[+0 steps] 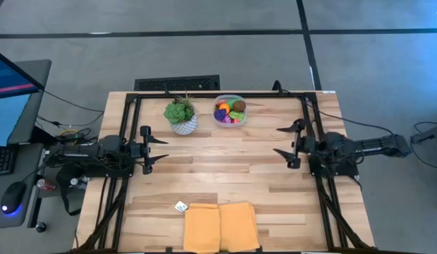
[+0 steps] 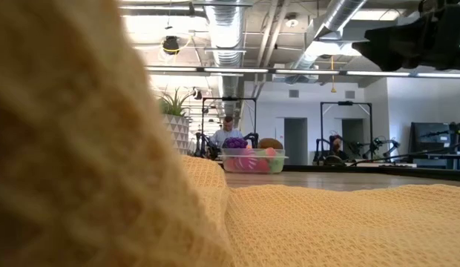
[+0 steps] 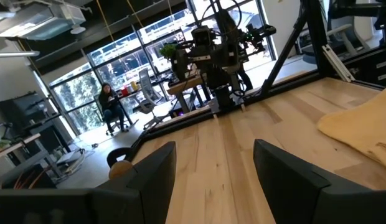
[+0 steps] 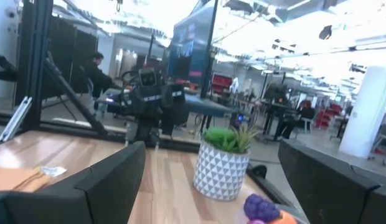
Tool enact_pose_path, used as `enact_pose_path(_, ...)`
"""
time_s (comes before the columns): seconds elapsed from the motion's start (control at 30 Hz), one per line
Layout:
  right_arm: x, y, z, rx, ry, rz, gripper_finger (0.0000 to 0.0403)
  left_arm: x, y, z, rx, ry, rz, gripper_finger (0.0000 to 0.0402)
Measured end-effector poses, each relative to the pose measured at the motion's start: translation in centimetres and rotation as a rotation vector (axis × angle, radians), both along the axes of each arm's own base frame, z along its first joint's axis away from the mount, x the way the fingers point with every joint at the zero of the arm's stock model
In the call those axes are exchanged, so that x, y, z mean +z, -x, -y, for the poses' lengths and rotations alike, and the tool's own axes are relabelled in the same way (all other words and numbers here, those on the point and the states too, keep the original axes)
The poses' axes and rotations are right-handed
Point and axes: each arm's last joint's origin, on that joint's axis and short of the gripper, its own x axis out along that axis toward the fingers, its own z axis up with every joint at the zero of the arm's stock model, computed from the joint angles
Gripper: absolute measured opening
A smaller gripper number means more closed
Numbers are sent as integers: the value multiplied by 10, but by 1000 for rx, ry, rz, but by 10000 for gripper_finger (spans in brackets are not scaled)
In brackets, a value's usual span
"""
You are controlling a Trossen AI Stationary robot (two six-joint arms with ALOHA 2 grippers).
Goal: Pick and placing Produce into tupperware
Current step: Return to Home Position
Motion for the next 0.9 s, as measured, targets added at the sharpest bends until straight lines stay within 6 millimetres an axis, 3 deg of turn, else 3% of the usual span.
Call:
enact_pose_path(0.5,9,16,1,-8,22,117,391,-2,0,0,-1,14,-19,206)
enact_pose_path(0.9,-12,12,1,9,-73,-88,391,-2,0,0,2,21,-19,206)
